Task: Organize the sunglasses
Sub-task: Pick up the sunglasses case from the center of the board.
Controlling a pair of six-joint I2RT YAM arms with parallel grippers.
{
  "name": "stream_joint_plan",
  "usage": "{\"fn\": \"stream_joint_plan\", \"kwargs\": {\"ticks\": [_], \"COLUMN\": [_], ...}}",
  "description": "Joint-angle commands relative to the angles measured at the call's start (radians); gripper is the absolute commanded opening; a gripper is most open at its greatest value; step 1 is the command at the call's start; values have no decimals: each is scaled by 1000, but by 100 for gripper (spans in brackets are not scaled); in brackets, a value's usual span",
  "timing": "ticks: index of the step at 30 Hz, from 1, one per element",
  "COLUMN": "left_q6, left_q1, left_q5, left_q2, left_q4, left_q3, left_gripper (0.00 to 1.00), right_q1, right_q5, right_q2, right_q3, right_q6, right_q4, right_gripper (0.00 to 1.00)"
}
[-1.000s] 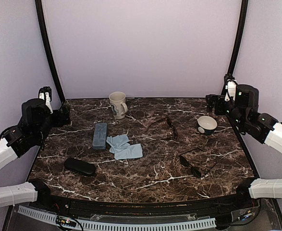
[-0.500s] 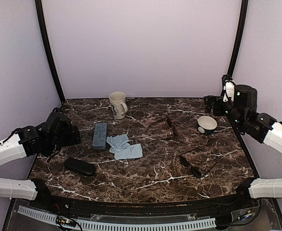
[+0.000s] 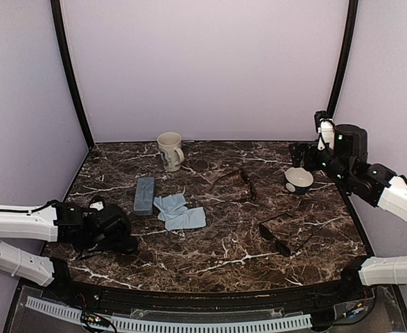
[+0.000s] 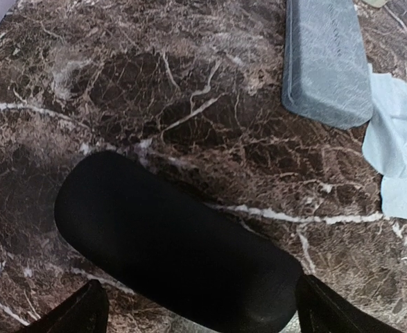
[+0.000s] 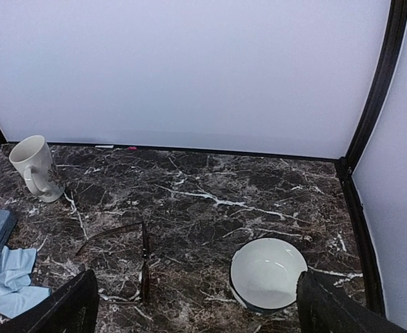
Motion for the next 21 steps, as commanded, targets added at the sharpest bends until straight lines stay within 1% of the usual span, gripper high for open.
{"fn": "stream_joint_plan", "kwargs": {"ticks": [1, 4, 9, 16, 21], "left_q6": [-109, -113, -139, -158, -81], "left_q1": [-22, -23, -24, -17, 54], "left_q5": [7, 14, 16, -27, 8], "left_q2": [72, 71, 10, -46, -63], "left_q4": [-36, -7, 37, 71, 157], "left_q3": [6, -10, -66, -110, -135], "left_gripper": [97, 98, 98, 99, 99], "right_q1": [5, 7, 8, 8, 9], "right_q5": [-28, -39, -46, -65, -76], "right_q2": [9, 8, -2, -7, -9], "right_q3": [-10, -10, -14, -16, -20], "right_q6": [12, 14, 14, 17, 19], "right_q4": [37, 39, 45, 50, 55], "right_gripper": [100, 100, 100, 100, 100]}}
